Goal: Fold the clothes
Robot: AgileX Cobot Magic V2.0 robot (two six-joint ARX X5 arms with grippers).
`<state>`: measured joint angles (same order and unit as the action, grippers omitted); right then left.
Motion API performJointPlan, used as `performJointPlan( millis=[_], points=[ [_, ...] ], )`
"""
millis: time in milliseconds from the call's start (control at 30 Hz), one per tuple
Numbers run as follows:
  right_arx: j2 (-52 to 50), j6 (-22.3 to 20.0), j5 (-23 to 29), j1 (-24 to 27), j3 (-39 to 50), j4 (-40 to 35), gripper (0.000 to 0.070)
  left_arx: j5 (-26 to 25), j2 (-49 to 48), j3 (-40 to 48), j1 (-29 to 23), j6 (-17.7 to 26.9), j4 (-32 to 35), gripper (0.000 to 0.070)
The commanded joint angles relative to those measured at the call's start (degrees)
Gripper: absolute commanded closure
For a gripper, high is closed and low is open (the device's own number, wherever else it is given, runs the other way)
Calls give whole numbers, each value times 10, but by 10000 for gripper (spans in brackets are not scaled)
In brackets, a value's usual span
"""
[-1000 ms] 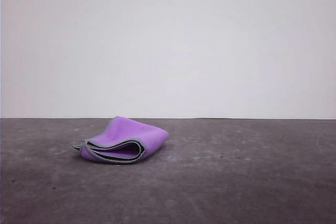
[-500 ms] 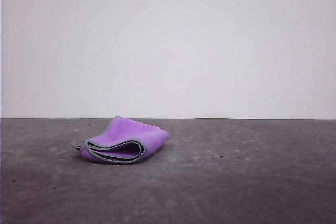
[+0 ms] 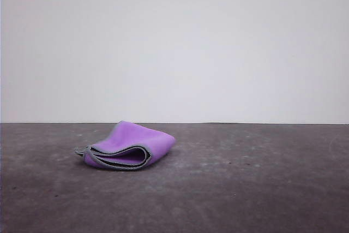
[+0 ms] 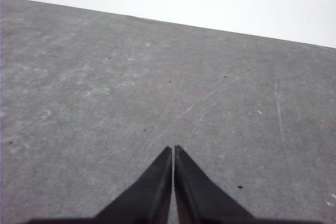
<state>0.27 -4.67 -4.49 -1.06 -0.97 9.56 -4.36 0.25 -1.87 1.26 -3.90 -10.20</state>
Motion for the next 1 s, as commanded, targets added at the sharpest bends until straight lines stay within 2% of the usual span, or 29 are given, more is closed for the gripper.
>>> performJointPlan(
  millis=[0, 967],
  points=[
    [-1, 2, 0, 0, 3, -8, 700, 1, 0, 11, -1, 0, -5, 684],
    [-1, 2, 0, 0, 3, -8, 700, 1, 0, 11, -1, 0, -5, 684]
  ],
)
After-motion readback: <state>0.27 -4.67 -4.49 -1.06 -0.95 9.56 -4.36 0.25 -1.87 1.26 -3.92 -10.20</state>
